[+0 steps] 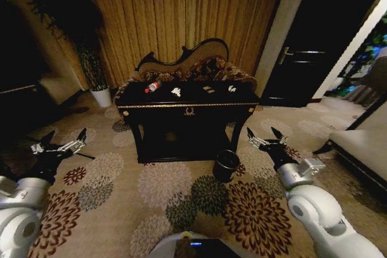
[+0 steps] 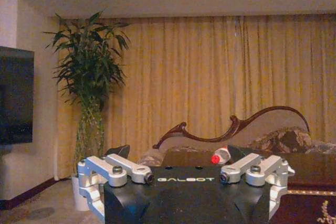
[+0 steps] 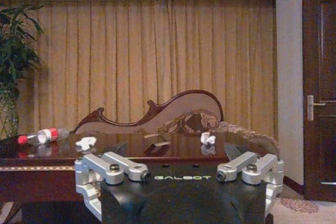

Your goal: Move to the front of the table and place the trash on the table into the trash bin.

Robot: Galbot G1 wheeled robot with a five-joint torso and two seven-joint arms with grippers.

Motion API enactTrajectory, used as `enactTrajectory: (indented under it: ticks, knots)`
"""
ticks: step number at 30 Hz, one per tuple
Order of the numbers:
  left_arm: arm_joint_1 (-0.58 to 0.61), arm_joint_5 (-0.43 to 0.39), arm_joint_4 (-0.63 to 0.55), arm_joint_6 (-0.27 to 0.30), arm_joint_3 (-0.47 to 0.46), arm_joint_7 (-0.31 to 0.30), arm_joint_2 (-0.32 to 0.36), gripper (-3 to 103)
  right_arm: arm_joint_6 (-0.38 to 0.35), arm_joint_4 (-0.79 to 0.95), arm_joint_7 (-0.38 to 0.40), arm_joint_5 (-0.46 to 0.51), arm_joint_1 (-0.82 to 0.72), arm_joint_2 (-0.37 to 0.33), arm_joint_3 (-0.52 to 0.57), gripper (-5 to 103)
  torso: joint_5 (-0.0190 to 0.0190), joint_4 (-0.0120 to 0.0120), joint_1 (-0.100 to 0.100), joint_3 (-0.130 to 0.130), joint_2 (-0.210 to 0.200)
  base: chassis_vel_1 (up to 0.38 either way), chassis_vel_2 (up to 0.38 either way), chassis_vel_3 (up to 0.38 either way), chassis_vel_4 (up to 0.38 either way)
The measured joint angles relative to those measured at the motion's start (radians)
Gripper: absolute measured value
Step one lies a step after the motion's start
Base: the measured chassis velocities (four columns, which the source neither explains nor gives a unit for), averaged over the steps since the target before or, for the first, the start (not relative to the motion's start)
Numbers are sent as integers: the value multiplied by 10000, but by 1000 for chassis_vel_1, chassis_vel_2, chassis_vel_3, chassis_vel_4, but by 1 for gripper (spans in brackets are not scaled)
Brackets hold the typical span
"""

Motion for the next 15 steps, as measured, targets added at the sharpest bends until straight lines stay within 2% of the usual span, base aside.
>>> enactTrajectory:
  ticks: [15]
  knots:
    - [97,25,-175,-43,-23,17,-124,100,0,56,-1,-19,-26,-60,2,100,2,1,-1,0,0,-154,154,167,-146]
